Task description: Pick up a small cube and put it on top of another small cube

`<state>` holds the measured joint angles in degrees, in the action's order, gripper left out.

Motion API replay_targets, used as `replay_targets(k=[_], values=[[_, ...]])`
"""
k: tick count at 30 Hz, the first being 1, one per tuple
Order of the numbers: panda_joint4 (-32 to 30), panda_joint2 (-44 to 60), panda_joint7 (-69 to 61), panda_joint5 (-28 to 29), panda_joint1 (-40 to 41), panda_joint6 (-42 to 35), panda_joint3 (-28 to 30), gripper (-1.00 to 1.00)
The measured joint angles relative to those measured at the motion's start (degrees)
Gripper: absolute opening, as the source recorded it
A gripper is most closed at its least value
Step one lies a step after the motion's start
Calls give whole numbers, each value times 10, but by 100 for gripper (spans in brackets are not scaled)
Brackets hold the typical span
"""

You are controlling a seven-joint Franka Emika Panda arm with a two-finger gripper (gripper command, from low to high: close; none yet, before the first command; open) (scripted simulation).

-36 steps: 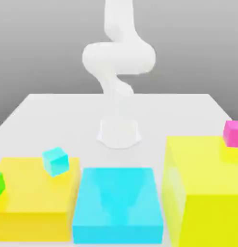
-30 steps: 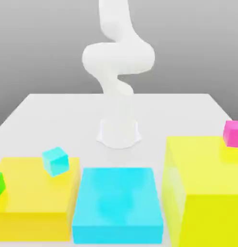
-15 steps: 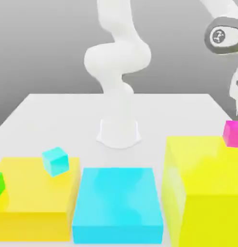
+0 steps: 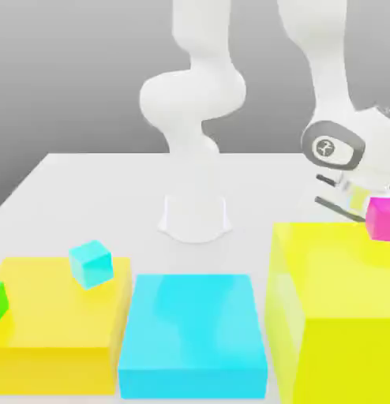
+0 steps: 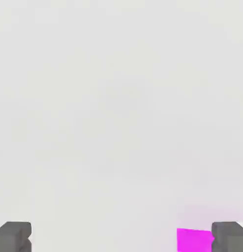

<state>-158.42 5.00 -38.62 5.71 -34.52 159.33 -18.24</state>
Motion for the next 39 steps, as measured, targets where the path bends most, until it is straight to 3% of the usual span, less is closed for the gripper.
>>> replay_targets(k=[3, 7, 8, 15, 22, 32, 39], values=[[8, 28, -6, 23, 7, 52, 23, 0], [25, 106, 40, 88, -46, 117, 94, 0], [29, 122, 48, 97, -61, 130, 111, -100], [29, 124, 49, 99, -63, 131, 114, -100], [13, -4, -46, -11, -25, 29, 42, -100], [187, -142, -47, 5, -22, -207, 41, -100], [251, -207, 102, -52, 29, -383, 77, -100]])
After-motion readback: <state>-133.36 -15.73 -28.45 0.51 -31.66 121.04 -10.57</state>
